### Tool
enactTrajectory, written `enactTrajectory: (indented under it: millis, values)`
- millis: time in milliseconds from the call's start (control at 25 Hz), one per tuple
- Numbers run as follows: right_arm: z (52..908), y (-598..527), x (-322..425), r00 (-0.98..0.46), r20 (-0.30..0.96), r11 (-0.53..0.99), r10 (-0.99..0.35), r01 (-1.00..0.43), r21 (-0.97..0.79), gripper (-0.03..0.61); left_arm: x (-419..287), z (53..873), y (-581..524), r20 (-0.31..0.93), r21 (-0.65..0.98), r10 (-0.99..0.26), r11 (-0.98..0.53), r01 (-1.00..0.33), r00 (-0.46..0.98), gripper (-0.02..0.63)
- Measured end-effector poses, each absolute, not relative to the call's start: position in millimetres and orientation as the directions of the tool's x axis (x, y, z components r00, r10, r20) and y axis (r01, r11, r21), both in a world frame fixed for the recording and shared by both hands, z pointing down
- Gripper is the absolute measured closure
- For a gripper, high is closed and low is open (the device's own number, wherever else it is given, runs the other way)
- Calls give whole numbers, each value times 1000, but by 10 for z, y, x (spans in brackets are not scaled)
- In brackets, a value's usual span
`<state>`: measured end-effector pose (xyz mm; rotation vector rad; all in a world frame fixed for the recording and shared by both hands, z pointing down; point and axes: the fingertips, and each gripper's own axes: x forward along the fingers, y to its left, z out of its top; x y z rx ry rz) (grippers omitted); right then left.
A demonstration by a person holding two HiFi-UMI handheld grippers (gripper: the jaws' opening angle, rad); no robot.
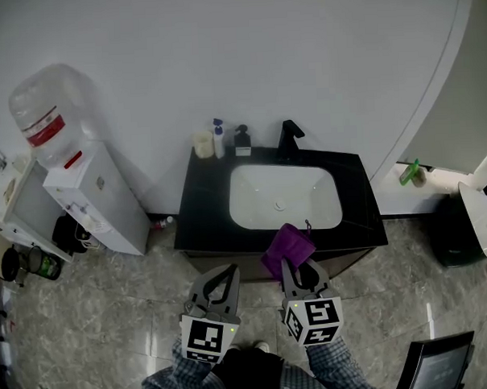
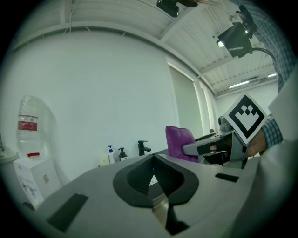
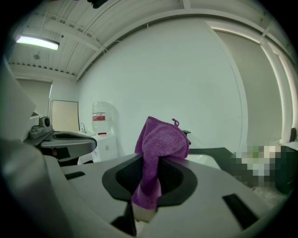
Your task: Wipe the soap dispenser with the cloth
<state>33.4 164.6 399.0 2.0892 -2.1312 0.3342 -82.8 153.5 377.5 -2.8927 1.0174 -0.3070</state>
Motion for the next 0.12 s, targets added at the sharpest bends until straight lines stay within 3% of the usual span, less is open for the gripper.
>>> enactTrajectory:
  millis: [120]
  values:
    - [3992, 1627, 313, -29, 251, 15, -968, -998, -58, 499, -864, 3792, 1515, 169, -122, -628, -778, -616, 759, 612]
